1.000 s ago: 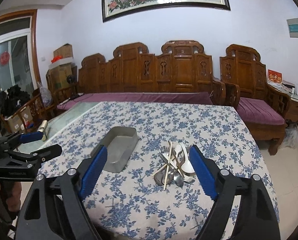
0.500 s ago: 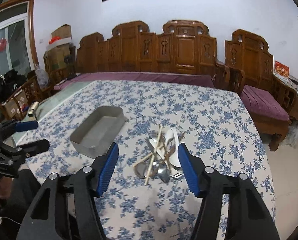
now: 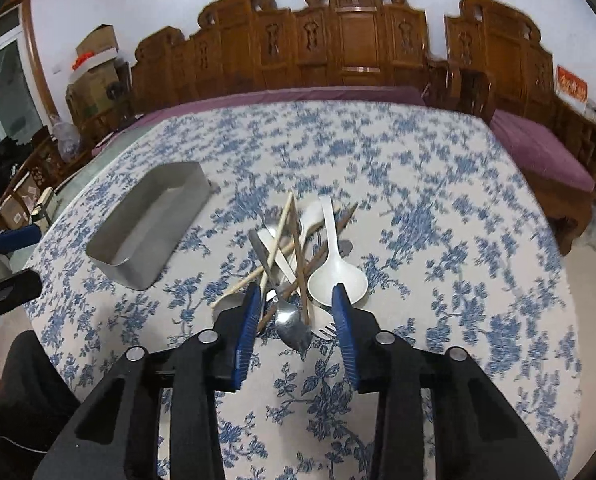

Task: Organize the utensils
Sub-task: 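Lower the right gripper into the utensil pile and grasp a wooden chopstick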

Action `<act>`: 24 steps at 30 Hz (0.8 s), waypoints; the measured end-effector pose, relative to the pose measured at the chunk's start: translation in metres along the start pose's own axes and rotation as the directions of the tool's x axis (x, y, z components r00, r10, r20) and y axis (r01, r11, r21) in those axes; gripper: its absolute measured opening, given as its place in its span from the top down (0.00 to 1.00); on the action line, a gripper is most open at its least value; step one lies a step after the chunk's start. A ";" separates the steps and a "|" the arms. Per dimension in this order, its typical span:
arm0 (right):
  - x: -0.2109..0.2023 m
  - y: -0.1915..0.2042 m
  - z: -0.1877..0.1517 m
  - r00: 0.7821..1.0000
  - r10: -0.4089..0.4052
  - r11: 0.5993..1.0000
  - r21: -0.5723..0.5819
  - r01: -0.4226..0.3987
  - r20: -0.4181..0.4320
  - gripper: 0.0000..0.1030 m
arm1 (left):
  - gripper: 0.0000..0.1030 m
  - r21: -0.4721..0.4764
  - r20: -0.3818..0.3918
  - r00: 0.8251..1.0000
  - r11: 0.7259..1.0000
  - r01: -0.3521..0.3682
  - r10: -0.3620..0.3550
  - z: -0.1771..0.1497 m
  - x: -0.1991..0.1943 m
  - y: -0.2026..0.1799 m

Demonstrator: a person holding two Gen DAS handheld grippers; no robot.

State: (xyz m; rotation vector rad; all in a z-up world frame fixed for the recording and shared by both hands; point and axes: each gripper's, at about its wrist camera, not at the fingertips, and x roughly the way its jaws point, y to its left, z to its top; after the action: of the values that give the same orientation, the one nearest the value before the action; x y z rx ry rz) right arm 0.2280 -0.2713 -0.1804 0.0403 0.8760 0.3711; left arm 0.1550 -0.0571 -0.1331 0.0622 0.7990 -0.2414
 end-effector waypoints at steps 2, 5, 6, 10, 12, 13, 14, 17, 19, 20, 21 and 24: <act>0.015 -0.003 0.003 1.000 0.002 1.000 -0.004 -0.002 -0.022 0.71 | 0.06 0.000 -0.008 1.000 1.000 0.004 -0.004 0.000 0.006 0.000; 0.035 -0.004 0.007 0.998 0.011 1.000 -0.017 -0.012 -0.057 0.78 | 0.06 -0.001 -0.023 1.000 1.000 0.009 -0.009 0.000 0.016 -0.002; 0.042 -0.004 0.009 0.998 0.019 1.000 -0.021 -0.020 -0.067 0.80 | 0.06 0.000 -0.030 0.999 1.000 0.012 -0.012 -0.001 0.020 -0.003; 0.068 0.002 0.019 0.994 0.025 0.998 -0.059 -0.032 -0.107 0.84 | 0.06 0.002 -0.055 0.998 1.000 0.023 -0.023 -0.002 0.033 -0.005; 0.077 0.004 0.023 0.992 0.020 0.997 -0.078 -0.030 -0.122 0.84 | 0.06 0.001 -0.067 0.997 1.000 0.025 -0.025 -0.003 0.037 -0.005; 0.081 0.005 0.025 0.991 0.014 0.996 -0.082 -0.025 -0.131 0.84 | 0.06 0.000 -0.070 0.997 1.000 0.026 -0.026 -0.004 0.039 -0.005; 0.088 0.005 0.028 0.989 0.001 0.996 -0.089 -0.014 -0.145 0.84 | 0.06 -0.002 -0.075 0.997 1.000 0.027 -0.027 -0.005 0.040 -0.004; 0.100 0.004 0.032 0.985 -0.008 0.995 -0.095 -0.009 -0.173 0.84 | 0.06 -0.009 -0.087 0.996 0.999 0.032 -0.032 -0.007 0.044 -0.004; 0.105 0.001 0.031 0.982 -0.012 0.995 -0.097 -0.007 -0.189 0.84 | 0.06 -0.011 -0.095 0.995 0.999 0.034 -0.035 -0.009 0.047 -0.004; 0.109 0.000 0.031 0.979 -0.013 0.995 -0.102 -0.008 -0.203 0.84 | 0.06 -0.013 -0.100 0.994 0.999 0.037 -0.038 -0.010 0.049 -0.004; 0.112 0.000 0.030 0.977 -0.013 0.994 -0.105 -0.010 -0.215 0.84 | 0.06 -0.013 -0.105 0.994 0.999 0.039 -0.040 -0.010 0.051 -0.005; 0.117 -0.002 0.029 0.970 -0.031 0.993 -0.114 0.004 -0.239 0.88 | 0.06 -0.010 -0.113 0.993 0.999 0.040 -0.041 -0.011 0.055 -0.008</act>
State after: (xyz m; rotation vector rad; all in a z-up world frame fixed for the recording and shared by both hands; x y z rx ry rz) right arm 0.3184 -0.2311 -0.2486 -0.1191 1.0931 0.4142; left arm 0.1821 -0.0736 -0.1802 0.0533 0.9149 -0.2752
